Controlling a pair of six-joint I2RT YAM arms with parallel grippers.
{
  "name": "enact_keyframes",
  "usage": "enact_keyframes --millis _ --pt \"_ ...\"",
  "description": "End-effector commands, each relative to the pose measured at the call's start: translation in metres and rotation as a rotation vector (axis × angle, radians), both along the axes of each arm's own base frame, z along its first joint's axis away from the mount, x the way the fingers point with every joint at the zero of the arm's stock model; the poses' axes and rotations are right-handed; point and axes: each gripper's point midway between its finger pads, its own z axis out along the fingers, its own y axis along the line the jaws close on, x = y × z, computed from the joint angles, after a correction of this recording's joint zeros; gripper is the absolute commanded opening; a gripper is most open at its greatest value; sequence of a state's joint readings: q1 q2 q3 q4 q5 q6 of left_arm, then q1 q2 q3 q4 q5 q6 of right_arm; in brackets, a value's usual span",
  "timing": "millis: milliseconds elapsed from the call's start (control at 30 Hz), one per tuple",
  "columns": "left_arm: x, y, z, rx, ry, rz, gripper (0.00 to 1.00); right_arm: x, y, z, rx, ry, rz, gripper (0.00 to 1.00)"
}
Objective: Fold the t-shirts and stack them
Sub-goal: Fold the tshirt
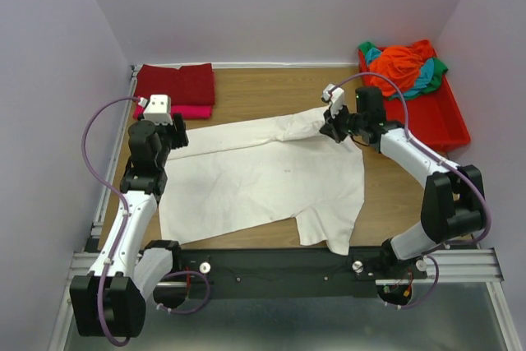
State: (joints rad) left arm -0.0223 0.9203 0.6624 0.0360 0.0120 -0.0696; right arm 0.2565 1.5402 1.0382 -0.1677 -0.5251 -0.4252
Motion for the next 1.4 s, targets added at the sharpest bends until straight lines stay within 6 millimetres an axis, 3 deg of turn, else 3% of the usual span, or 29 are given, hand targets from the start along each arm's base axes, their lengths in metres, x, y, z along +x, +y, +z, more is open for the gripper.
enact_keyframes --millis 0,133,200,233,367,400,533,600,800,967,1233,1367 --pt "0.000 -0.005 0.001 0.010 -0.009 -0.027 0.68 -0.012 -0.004 -0.007 -0.056 -0.002 0.022 0.04" --pt "0.000 -0.007 0.001 0.009 -0.012 -0.036 0.68 -0.027 -0.004 -0.017 -0.119 0.001 0.100 0.15" --pt "0.000 -0.006 0.002 0.010 -0.015 -0.031 0.68 -0.052 -0.011 -0.026 -0.205 0.015 0.213 0.43" --pt "-0.001 -0.006 0.003 0.009 -0.017 -0.033 0.68 -0.067 -0.017 -0.035 -0.239 0.054 0.246 0.49" --pt "-0.001 -0.008 0.007 0.007 -0.032 -0.042 0.68 -0.066 -0.044 -0.032 -0.387 -0.027 0.219 0.69" --pt "-0.001 -0.008 0.007 0.008 -0.035 -0.043 0.68 -0.063 -0.045 -0.031 -0.390 -0.025 0.201 0.70" --pt "-0.001 -0.010 0.010 0.007 -0.043 -0.051 0.68 -0.030 -0.032 -0.025 -0.315 0.063 0.086 0.71" --pt "-0.002 -0.009 0.012 0.008 -0.049 -0.051 0.67 -0.010 -0.018 -0.034 -0.260 0.143 0.046 0.71" --pt "-0.002 -0.011 0.014 0.008 -0.062 -0.060 0.68 0.019 0.006 -0.055 -0.185 0.274 0.043 0.71" --pt "-0.001 -0.014 0.014 0.002 -0.062 -0.075 0.68 0.030 0.021 -0.084 -0.166 0.404 0.082 0.69" --pt "-0.001 -0.017 0.017 -0.004 -0.071 -0.091 0.68 0.042 0.019 -0.111 -0.193 0.471 0.025 0.63" --pt "-0.001 -0.018 0.017 -0.004 -0.070 -0.092 0.68 0.037 0.021 -0.115 -0.189 0.493 0.037 0.50"
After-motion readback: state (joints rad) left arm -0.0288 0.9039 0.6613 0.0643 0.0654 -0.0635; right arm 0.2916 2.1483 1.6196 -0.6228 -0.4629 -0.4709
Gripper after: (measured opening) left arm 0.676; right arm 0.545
